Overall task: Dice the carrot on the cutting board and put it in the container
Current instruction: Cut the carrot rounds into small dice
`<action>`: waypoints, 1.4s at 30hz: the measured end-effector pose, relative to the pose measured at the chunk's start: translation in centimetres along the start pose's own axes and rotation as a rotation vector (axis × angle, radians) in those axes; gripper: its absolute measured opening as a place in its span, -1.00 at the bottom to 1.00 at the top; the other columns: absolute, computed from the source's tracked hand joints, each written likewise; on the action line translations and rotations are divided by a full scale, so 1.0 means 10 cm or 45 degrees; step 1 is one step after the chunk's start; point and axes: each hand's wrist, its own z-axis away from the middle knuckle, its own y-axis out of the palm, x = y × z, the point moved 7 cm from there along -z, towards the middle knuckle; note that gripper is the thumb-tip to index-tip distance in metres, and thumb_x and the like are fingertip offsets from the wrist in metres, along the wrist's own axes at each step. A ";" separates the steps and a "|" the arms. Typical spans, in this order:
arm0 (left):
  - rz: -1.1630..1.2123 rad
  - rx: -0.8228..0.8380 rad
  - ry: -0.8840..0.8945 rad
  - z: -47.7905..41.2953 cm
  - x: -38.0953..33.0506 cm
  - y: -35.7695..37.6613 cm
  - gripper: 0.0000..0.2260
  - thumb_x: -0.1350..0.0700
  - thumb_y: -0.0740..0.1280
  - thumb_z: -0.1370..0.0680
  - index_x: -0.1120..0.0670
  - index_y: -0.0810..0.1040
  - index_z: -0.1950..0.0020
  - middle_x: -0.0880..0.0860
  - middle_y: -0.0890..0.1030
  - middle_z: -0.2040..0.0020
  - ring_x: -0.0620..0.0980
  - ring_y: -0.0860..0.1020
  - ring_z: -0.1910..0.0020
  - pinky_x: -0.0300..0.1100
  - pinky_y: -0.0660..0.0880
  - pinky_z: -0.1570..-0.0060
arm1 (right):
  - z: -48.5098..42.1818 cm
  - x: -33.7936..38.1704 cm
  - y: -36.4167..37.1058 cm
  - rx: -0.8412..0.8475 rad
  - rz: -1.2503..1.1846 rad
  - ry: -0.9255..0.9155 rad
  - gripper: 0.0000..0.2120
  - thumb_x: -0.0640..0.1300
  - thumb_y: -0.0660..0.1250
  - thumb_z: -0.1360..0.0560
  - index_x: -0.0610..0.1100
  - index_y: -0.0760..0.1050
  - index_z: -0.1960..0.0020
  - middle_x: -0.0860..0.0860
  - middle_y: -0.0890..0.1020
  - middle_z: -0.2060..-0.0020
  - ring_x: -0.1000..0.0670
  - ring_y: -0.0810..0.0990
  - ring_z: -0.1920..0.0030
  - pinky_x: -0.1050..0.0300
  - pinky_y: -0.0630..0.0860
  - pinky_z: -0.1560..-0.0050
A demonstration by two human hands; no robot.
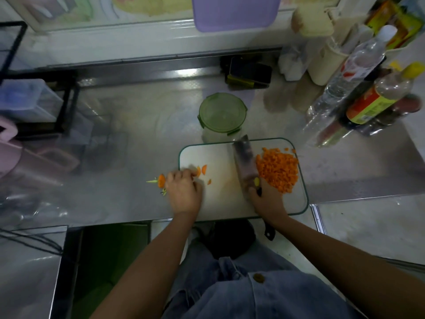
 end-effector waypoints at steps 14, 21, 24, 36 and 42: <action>-0.262 0.221 0.187 -0.04 -0.32 0.13 -0.84 -0.01 0.33 -0.50 -0.04 0.64 -0.02 0.08 0.55 -0.06 0.13 0.38 -0.13 -0.02 0.28 -0.03 | 0.09 0.28 0.02 0.162 0.181 -0.313 -0.59 -0.10 0.25 -0.55 -0.15 0.37 -0.38 -0.04 0.52 0.34 -0.01 0.46 0.36 0.15 0.27 0.43; -0.149 0.234 0.235 -0.03 -0.56 0.29 -0.78 -0.01 0.28 -0.48 0.00 0.67 0.00 0.06 0.57 -0.03 0.13 0.40 -0.09 -0.08 0.27 0.08 | 0.12 0.30 -0.05 0.200 0.390 -0.434 -0.76 -0.15 0.29 -0.51 -0.20 0.45 -0.15 -0.14 0.56 0.31 -0.18 0.55 0.32 0.03 0.37 0.40; -0.165 0.217 0.182 -0.05 -0.56 0.29 -0.76 -0.07 0.32 -0.43 0.01 0.68 0.06 0.05 0.59 0.02 0.12 0.41 -0.07 -0.08 0.31 0.09 | 0.10 0.32 -0.09 0.152 0.436 -0.450 -0.76 -0.16 0.29 -0.50 -0.20 0.46 -0.14 -0.16 0.60 0.29 -0.20 0.57 0.31 0.11 0.31 0.40; -0.110 0.240 0.211 -0.12 -0.60 0.29 -0.80 0.03 0.29 -0.51 -0.03 0.69 0.01 0.04 0.60 -0.03 0.10 0.40 -0.09 -0.08 0.31 0.04 | 0.09 0.31 -0.13 0.135 0.426 -0.486 -0.81 -0.18 0.29 -0.49 -0.20 0.47 -0.09 -0.13 0.59 0.34 -0.16 0.55 0.38 0.17 0.26 0.44; -0.231 0.251 0.134 -0.12 -0.57 0.29 -0.78 0.00 0.27 -0.52 0.04 0.66 -0.02 0.05 0.59 -0.05 0.12 0.39 -0.10 -0.06 0.30 0.03 | 0.04 0.28 -0.01 0.249 0.511 -0.437 -0.73 -0.12 0.21 -0.52 -0.15 0.41 -0.19 -0.13 0.60 0.23 -0.15 0.58 0.27 -0.03 0.53 0.33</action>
